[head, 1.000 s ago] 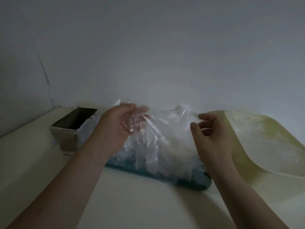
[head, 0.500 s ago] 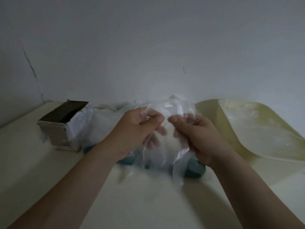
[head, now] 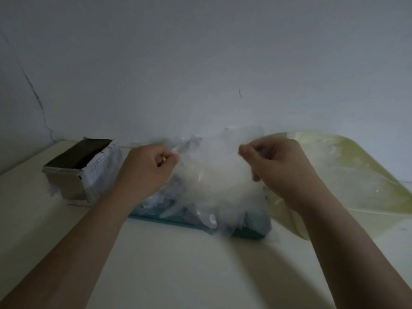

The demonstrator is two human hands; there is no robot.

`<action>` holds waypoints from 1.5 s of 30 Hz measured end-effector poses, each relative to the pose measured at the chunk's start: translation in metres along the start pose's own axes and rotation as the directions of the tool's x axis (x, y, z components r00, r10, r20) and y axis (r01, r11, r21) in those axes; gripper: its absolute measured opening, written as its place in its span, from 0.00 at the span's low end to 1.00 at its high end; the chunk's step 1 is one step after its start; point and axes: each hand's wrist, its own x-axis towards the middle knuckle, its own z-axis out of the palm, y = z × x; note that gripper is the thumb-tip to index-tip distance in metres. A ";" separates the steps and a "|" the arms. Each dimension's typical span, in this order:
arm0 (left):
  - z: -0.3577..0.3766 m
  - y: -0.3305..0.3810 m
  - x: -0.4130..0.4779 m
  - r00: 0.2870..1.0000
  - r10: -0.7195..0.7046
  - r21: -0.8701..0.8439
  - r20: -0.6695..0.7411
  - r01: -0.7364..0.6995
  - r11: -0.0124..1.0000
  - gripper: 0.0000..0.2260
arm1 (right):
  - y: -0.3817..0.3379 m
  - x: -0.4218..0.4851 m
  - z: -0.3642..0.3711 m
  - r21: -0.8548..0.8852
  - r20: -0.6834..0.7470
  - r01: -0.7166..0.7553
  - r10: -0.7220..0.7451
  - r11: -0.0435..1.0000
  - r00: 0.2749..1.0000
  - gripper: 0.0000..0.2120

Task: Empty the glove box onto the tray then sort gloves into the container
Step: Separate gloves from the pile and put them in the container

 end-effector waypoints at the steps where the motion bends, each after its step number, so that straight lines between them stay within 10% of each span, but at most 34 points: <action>1: 0.003 0.005 0.001 0.994 0.061 0.026 -0.088 -0.059 0.998 0.09 | -0.002 0.000 -0.003 -0.057 0.114 -0.014 0.021 0.998 0.993 0.10; 7: 0.053 0.022 0.010 0.908 0.388 0.174 0.161 -0.413 0.894 0.16 | 0.002 -0.007 -0.019 -0.113 0.681 0.064 0.030 0.992 0.732 0.03; 11: 0.080 0.016 0.010 0.911 0.149 0.228 0.385 -0.250 0.941 0.21 | 0.002 -0.007 -0.017 -0.224 0.728 0.163 0.054 0.961 0.684 0.04; 19: 0.056 0.024 0.009 0.882 0.435 0.041 0.180 -0.449 0.893 0.06 | -0.001 -0.004 -0.015 -0.296 0.724 0.183 0.096 0.938 0.683 0.06; 24: 0.012 0.045 0.011 0.997 0.073 -0.248 0.036 -0.062 0.967 0.07 | -0.011 -0.005 -0.025 -0.101 0.574 0.281 -0.175 0.954 0.800 0.06; 30: -0.013 0.073 -0.004 0.897 -0.049 -0.721 0.440 0.385 0.576 0.05 | -0.023 -0.011 -0.030 -0.015 0.249 0.393 -0.377 0.920 0.892 0.06; 36: -0.003 0.064 -0.008 0.729 0.159 -0.695 0.665 0.527 0.490 0.05 | -0.007 -0.008 -0.022 0.247 0.350 0.192 -0.272 0.950 0.896 0.08; 41: -0.003 0.075 -0.004 0.796 -0.120 -0.741 0.593 0.598 0.307 0.20 | 0.001 -0.006 -0.010 0.420 0.318 -0.064 -0.080 0.905 0.945 0.17; 45: 0.002 0.066 -0.005 0.783 0.008 -0.731 0.622 0.576 0.366 0.28 | 0.004 -0.001 -0.007 0.411 0.284 -0.094 -0.030 0.907 0.958 0.14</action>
